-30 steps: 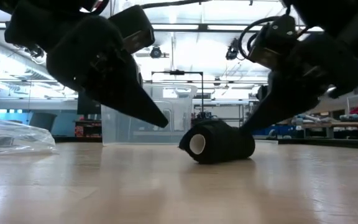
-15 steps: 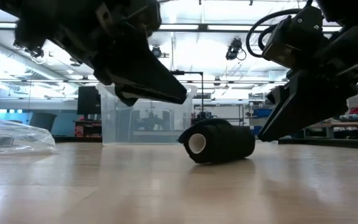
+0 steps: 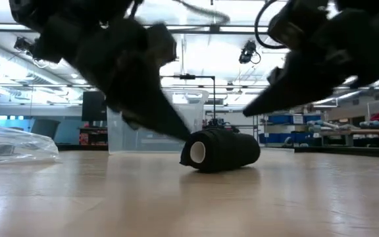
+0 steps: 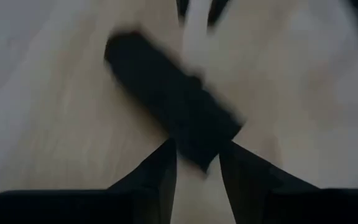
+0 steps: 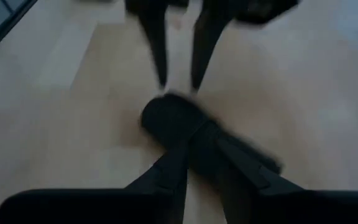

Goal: Roll bandage
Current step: Roll the black bandage

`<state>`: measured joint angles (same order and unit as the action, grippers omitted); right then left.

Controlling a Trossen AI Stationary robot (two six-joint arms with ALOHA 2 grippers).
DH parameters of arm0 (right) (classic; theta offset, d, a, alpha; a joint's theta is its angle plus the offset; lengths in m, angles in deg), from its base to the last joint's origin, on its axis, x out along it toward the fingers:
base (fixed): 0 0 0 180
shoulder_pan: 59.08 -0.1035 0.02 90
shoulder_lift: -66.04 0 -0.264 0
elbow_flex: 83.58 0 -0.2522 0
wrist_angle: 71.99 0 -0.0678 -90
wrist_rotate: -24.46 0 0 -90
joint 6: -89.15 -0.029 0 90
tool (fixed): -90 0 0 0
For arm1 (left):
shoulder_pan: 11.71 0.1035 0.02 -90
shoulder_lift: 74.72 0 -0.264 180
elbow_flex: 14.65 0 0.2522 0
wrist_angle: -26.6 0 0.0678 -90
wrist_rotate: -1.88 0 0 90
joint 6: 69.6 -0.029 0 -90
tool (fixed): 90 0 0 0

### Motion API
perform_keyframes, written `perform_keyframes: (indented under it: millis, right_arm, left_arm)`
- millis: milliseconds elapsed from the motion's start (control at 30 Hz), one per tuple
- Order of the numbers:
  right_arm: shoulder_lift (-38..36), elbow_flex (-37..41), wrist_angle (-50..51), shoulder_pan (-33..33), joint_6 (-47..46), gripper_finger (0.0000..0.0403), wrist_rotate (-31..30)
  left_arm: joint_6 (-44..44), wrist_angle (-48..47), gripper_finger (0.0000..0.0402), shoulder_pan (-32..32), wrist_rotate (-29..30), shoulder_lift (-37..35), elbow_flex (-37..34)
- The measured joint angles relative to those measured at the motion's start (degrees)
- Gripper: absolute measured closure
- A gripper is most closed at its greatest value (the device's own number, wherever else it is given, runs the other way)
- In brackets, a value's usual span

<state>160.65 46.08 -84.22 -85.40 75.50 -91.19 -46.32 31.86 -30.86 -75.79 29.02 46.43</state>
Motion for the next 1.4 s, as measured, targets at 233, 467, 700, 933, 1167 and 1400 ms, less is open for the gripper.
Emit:
perform_keyframes:
  millis: [233,467,700,933,1167,1400]
  right_arm:
    - [0.00,-0.02,-1.35,5.20,2.00,0.0336,6.14]
    - [-0.04,-0.02,-2.37,4.77,0.84,0.0340,7.89]
    - [0.72,-0.15,-4.07,-1.13,-1.11,0.0301,-1.82]
    - [6.40,-4.61,-0.69,-3.67,-3.34,0.0260,-8.40]
    - [11.20,-11.75,7.11,-6.51,-7.64,0.0242,-14.66]
    - [16.58,-18.12,17.47,-6.79,-10.31,0.0240,-17.59]
  left_arm:
    - [-0.13,2.45,0.0275,-0.03,0.18,3.55,0.01]
    - [-0.49,3.48,0.0275,-0.26,0.17,3.55,-0.01]
    - [-0.53,5.68,0.0287,-0.59,0.09,3.53,0.04]
    - [-0.54,7.60,0.0299,-0.57,0.19,3.51,0.04]
    - [-0.56,8.61,0.0300,-1.10,2.27,3.51,0.04]
    - [-1.64,8.59,0.0300,-1.36,2.94,3.51,0.04]
